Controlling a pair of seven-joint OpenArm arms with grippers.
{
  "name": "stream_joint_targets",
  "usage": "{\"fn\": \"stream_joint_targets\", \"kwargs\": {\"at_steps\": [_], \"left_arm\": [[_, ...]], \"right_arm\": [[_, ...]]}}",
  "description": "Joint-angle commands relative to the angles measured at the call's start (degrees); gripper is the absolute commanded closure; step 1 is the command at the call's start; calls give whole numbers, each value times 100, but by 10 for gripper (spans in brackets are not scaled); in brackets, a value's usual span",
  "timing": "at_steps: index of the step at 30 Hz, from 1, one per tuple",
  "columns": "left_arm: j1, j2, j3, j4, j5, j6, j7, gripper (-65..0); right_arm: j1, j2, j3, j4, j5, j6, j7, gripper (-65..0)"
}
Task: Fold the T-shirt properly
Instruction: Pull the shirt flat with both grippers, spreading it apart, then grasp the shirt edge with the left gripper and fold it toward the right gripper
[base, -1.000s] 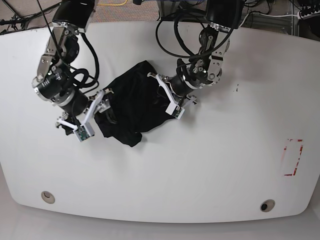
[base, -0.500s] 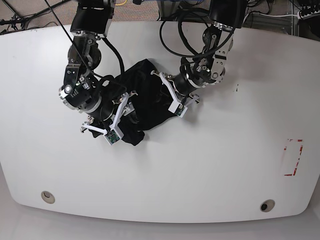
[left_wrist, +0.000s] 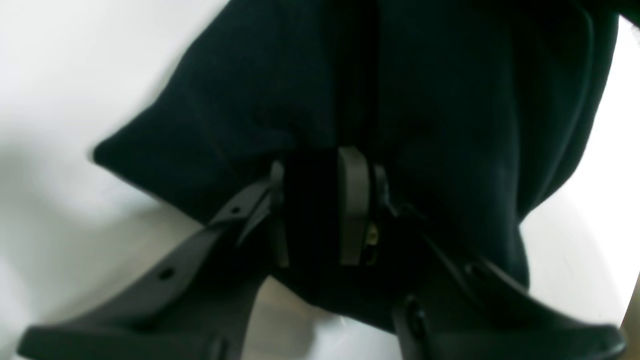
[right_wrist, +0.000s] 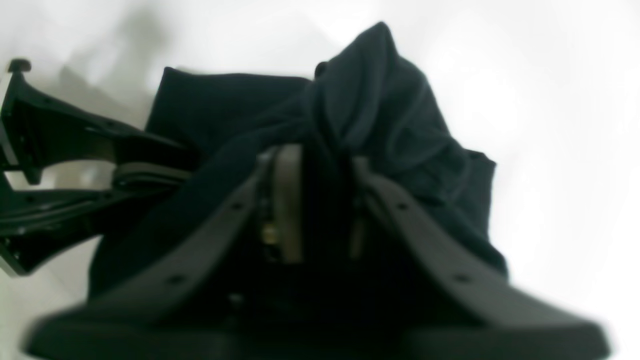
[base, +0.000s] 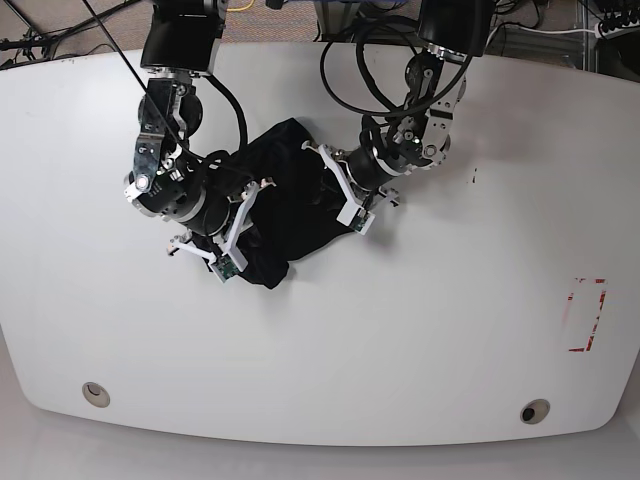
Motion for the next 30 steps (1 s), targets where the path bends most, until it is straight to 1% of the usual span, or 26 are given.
{"fn": "stream_joint_targets", "kwargs": {"at_steps": [1, 7, 12, 14, 22, 30], "left_arm": [[-18, 12, 9, 27, 121, 28, 145, -114], [-27, 3, 9, 18, 130, 28, 154, -114], [-27, 3, 9, 18, 130, 28, 162, -114], [-36, 3, 9, 18, 130, 28, 162, -114], [-27, 3, 9, 18, 130, 28, 162, -114], [-53, 3, 9, -96, 130, 28, 162, -114]], "right_arm": [[105, 29, 8, 184, 66, -7, 142, -49], [-27, 38, 61, 606, 13, -7, 115, -48], [-185, 38, 421, 975, 13, -7, 98, -48], [-229, 38, 509, 1028, 13, -7, 10, -48], [-405, 38, 1265, 1265, 75, -7, -359, -49], [-519, -6, 1898, 1397, 84, -7, -377, -51]]}}
